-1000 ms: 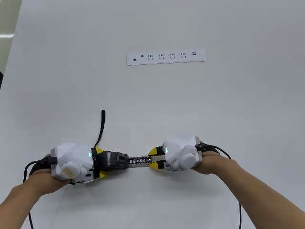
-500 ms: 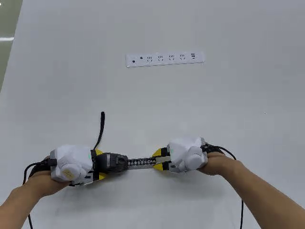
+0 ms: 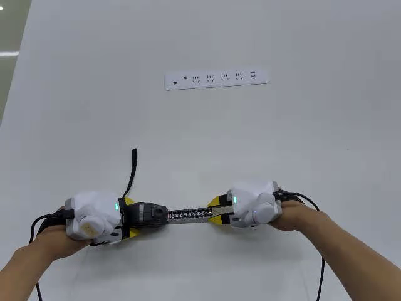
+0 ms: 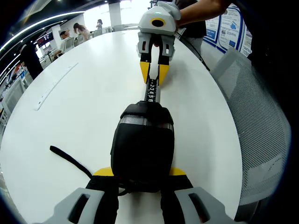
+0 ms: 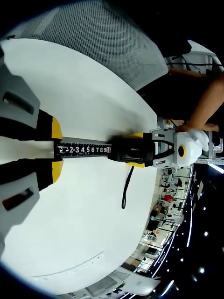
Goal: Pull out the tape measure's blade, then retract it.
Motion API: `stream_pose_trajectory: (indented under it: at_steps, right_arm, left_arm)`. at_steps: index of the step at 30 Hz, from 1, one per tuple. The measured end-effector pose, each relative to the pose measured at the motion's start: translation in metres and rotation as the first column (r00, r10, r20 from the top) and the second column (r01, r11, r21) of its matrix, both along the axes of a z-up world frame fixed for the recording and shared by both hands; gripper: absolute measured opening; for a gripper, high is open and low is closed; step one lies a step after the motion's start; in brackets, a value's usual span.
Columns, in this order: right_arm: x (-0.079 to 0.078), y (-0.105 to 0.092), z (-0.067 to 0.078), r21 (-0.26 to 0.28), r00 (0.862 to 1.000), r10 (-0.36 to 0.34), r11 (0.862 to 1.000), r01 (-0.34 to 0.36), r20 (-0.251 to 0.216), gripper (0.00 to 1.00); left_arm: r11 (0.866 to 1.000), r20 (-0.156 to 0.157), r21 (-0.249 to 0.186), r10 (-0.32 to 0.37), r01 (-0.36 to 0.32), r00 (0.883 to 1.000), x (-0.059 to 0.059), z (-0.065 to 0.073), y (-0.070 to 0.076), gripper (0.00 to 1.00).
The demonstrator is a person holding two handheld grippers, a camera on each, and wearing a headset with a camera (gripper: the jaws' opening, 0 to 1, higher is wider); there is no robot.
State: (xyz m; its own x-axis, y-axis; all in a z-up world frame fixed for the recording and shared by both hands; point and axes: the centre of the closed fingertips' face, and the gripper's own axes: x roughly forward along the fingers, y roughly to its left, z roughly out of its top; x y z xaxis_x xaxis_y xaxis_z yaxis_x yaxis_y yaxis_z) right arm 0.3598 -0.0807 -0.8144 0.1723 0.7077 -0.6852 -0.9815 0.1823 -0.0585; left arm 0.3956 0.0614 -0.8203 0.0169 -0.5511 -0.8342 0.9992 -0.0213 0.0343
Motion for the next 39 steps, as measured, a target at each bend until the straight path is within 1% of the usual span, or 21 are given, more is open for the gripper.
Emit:
stream_pose_trajectory:
  at_steps: [19,26,33,37,39]
  right_arm:
    - [-0.006,-0.027,-0.001,-0.001,1.0,-0.015,1.0,0.015,-0.017,0.11]
    - [-0.007,-0.036,-0.002,-0.005,1.0,-0.015,1.0,0.015,-0.016,0.11]
    - [-0.008,-0.04,-0.002,-0.008,1.0,-0.018,1.0,0.018,-0.017,0.11]
    - [-0.009,-0.054,-0.003,-0.02,1.0,-0.023,1.0,0.022,-0.018,0.11]
    - [-0.01,-0.057,-0.004,-0.022,1.0,-0.024,0.999,0.023,-0.019,0.11]
  left_arm:
    - [1.0,0.002,0.008,-0.002,0.002,1.0,0.0,0.0,-0.001,0.31]
    - [1.0,0.002,0.011,0.0,0.0,1.0,0.0,0.0,-0.001,0.31]
    - [1.0,0.002,0.01,0.0,0.0,1.0,0.0,0.0,-0.001,0.31]
    - [1.0,0.002,0.012,-0.001,0.001,1.0,0.0,0.0,-0.002,0.31]
    - [1.0,0.002,0.013,-0.001,0.001,1.0,0.0,0.0,-0.002,0.31]
